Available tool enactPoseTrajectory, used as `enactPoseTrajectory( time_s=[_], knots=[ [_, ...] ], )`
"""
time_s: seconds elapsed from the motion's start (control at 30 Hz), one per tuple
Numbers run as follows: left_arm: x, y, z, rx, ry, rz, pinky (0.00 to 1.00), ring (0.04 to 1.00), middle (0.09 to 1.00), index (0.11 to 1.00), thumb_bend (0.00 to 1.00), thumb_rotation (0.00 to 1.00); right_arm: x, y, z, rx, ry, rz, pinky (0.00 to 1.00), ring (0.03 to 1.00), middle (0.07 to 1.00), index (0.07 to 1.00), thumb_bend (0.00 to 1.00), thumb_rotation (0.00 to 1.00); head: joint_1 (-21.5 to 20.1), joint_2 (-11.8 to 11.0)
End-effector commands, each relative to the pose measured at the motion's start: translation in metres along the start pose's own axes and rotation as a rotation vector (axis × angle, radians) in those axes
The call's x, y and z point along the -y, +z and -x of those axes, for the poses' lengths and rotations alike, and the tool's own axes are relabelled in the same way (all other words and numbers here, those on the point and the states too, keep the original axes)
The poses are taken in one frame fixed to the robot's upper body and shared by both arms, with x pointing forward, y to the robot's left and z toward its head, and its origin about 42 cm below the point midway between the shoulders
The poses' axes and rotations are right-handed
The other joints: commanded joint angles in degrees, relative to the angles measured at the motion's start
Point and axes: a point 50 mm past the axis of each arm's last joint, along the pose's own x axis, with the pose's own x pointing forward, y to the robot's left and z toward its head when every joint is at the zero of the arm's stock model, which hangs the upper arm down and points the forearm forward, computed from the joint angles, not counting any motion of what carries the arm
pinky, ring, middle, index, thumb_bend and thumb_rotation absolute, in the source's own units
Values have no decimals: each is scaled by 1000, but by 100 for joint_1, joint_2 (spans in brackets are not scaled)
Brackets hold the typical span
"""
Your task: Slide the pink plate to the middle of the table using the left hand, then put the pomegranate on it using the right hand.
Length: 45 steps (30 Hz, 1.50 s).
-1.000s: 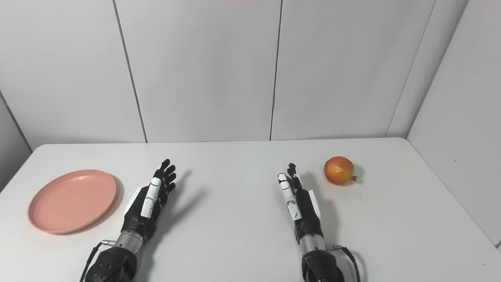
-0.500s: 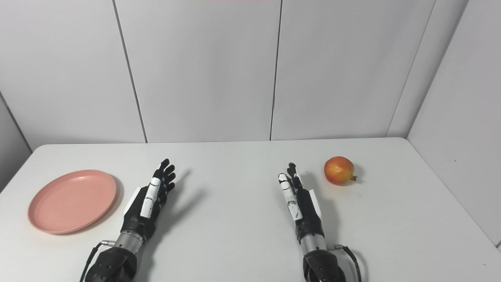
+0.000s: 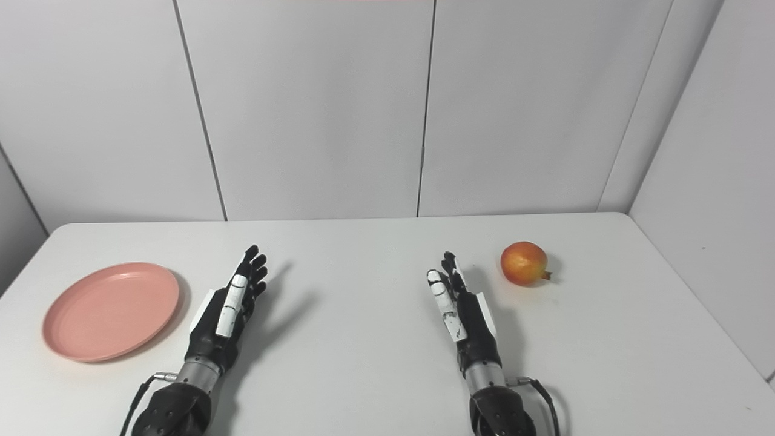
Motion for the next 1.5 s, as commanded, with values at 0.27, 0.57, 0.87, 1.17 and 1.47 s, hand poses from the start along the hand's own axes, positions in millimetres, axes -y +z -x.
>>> enactPoseTrajectory(
  time_s=[0.27, 0.57, 0.87, 1.17, 1.47],
  knots=[
    [33, -14, -1, 0, 2, -49, 1000, 1000, 1000, 1000, 624, 1000, 26, 6, -1, 93, 46, -54, 979, 982, 999, 997, 556, 920, 1292, -296],
    [54, -18, -7, -13, 0, -9, 997, 1000, 1000, 1000, 594, 1000, 43, -1, -2, 104, 66, -88, 1000, 992, 1000, 1000, 523, 905, 1900, -575],
    [57, -20, -9, 9, 13, -70, 982, 1000, 1000, 1000, 609, 1000, 46, 1, 2, 127, 68, -86, 1000, 1000, 1000, 1000, 461, 919, 1997, -636],
    [56, -25, -7, 2, -21, -11, 1000, 1000, 1000, 1000, 617, 1000, 45, -1, 3, 134, 66, -77, 1000, 996, 1000, 1000, 434, 935, 1901, -735],
    [48, -27, -7, 40, 47, -72, 991, 1000, 1000, 1000, 645, 1000, 39, -2, -1, 137, 72, -69, 1000, 1000, 1000, 1000, 431, 950, 1804, -846]
  ],
)
